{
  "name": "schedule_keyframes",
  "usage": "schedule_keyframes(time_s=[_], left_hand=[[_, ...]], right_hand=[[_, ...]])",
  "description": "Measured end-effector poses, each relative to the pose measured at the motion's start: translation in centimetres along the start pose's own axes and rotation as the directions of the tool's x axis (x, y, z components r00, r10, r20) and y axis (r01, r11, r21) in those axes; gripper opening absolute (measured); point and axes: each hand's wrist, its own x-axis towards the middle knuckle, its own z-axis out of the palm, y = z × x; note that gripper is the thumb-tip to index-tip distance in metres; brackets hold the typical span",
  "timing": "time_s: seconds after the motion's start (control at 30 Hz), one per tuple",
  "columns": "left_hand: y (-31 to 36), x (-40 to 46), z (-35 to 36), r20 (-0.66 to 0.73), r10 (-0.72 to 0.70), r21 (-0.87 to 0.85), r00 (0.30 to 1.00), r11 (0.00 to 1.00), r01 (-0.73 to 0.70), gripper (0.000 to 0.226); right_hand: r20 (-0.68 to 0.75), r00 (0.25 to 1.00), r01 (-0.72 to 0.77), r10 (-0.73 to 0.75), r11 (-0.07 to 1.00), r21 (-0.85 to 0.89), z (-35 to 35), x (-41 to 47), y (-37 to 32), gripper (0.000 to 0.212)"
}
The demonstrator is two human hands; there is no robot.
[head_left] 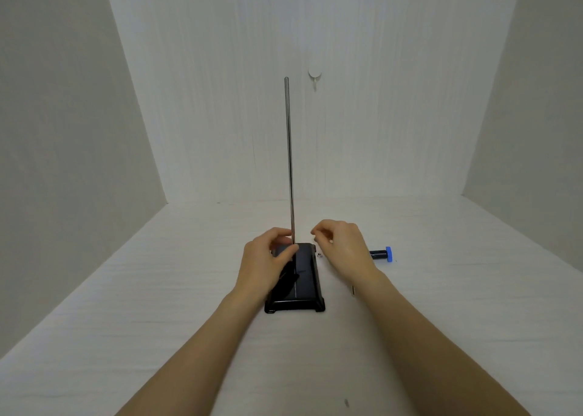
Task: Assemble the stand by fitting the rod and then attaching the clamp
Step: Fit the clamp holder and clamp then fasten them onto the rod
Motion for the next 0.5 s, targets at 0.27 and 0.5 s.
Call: schedule_keyframes(time_s=[0.27, 0.5], left_hand=[[2.3, 2.0, 0.2, 0.122, -0.061, 0.323, 0.991, 0.946, 0.019, 0.008], [2.4, 0.7, 2.1, -0.081, -0.067, 0.345, 0.994, 0.934, 0.091, 0.009]], right_hand=[[0.01, 0.999, -0.033, 0.035, 0.987, -0.159, 0.5, -0.6, 1.6, 0.022], [0.049, 0.999, 0.011, 0.003, 0.96, -0.281, 0.9, -1.0, 1.7, 0.024]])
